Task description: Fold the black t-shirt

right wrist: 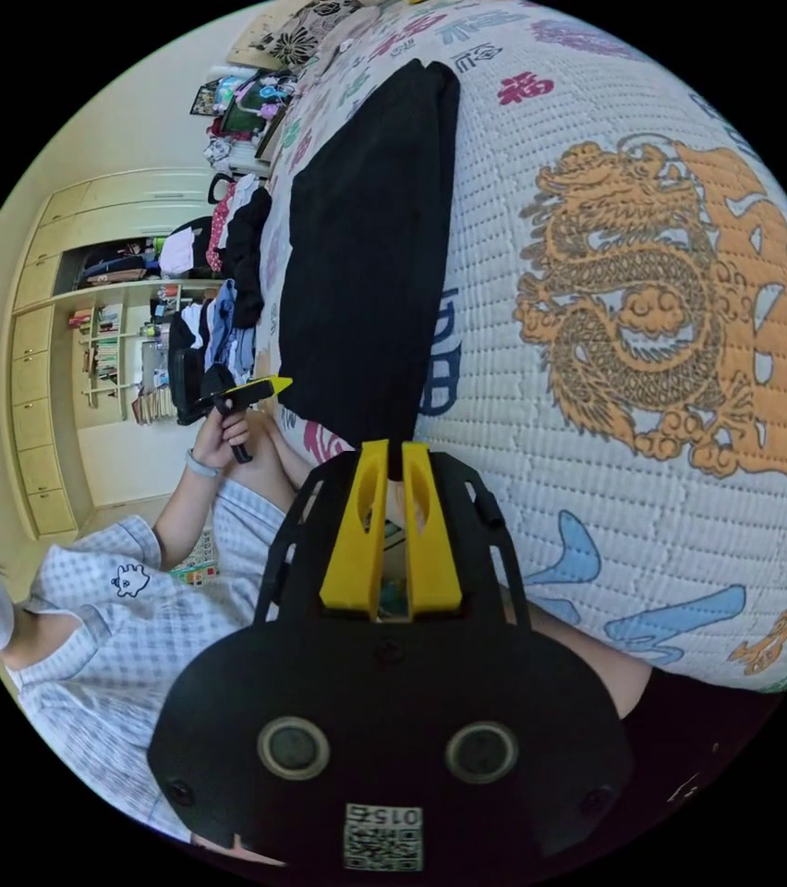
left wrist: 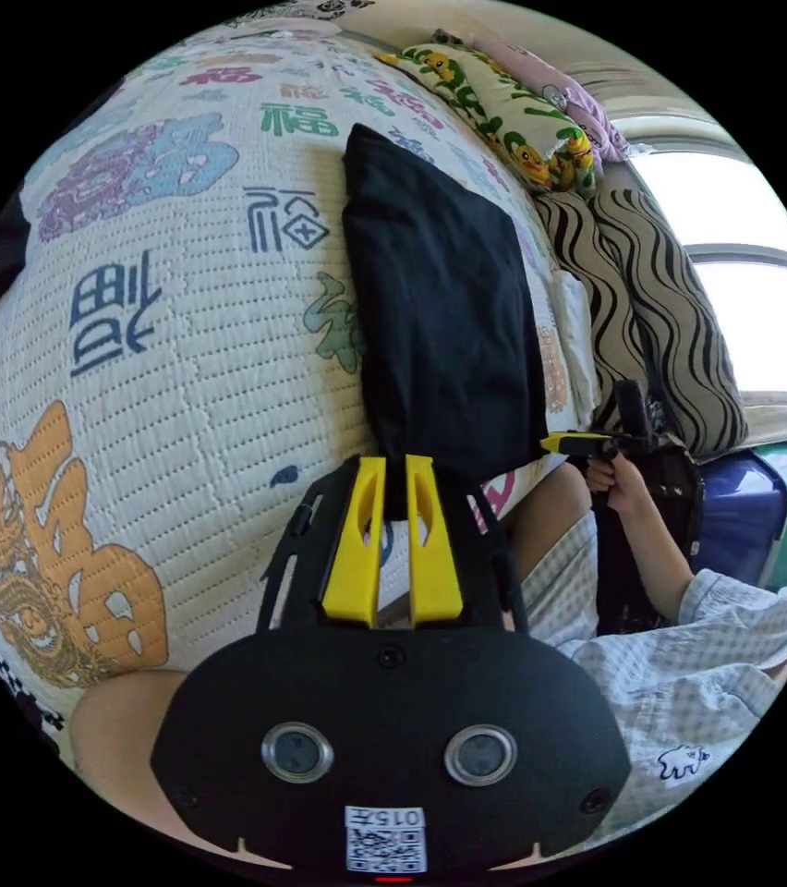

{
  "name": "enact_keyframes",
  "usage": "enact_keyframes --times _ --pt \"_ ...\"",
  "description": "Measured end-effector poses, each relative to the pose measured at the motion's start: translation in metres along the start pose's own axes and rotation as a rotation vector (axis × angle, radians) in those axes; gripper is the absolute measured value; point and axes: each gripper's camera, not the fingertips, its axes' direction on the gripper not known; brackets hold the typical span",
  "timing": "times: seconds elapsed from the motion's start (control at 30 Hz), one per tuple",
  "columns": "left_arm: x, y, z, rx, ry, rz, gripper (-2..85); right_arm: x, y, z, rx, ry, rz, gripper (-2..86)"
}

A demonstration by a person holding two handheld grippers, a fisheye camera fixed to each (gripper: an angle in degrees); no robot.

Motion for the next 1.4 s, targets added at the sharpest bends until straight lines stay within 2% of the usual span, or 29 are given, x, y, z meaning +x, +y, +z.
enact_keyframes --times 0.2,0.3,0.4,0.47,0.57,0.77,0.93,1.0,1.1,1.13,1.4 --pt "-0.019 0.008 -0.020 0.054 0.149 0.012 -0.2 -0.013 -0.001 -0.014 -0.041 0.004 -0.019 1.2" --pt "-0.022 0.007 -0.010 -0.028 0.104 0.019 0.8 -0.017 -0.003 0.000 -0.135 0.058 -0.041 1.6" --pt "-0.034 -0.007 0.001 -0.117 0.025 -0.021 5.4 -0.013 -0.017 -0.010 -0.090 0.049 -0.038 3.6" --pt "-0.036 -0.021 -0.021 0.008 -0.002 0.015 7.1 -0.014 -0.036 -0.039 0.052 0.042 -0.047 5.4" --pt "-0.039 -0.052 -0.045 0.145 0.052 0.052 7.9 -0.023 -0.070 -0.073 0.188 0.105 -0.096 7.5" --pt "-0.044 -0.136 -0.042 0.258 0.004 0.099 12.1 -0.033 -0.161 -0.090 0.279 0.147 -0.108 11.9" --pt "-0.052 -0.198 -0.010 0.219 -0.085 0.079 13.9 -0.030 -0.223 -0.075 0.231 0.246 -0.026 13.8" --pt "-0.056 -0.214 0.002 0.190 -0.123 0.066 12.9 -0.025 -0.237 -0.069 0.204 0.268 0.001 13.1" --pt "-0.058 -0.229 0.017 0.139 -0.060 0.124 4.8 -0.021 -0.246 -0.064 0.152 0.288 -0.011 6.9" --pt "-0.058 -0.232 0.019 0.137 -0.047 0.133 2.8 -0.021 -0.246 -0.066 0.149 0.228 -0.050 4.1" --pt "-0.049 -0.216 -0.007 0.267 0.165 0.265 0.3 -0.027 -0.206 -0.094 0.228 0.103 -0.178 1.8"
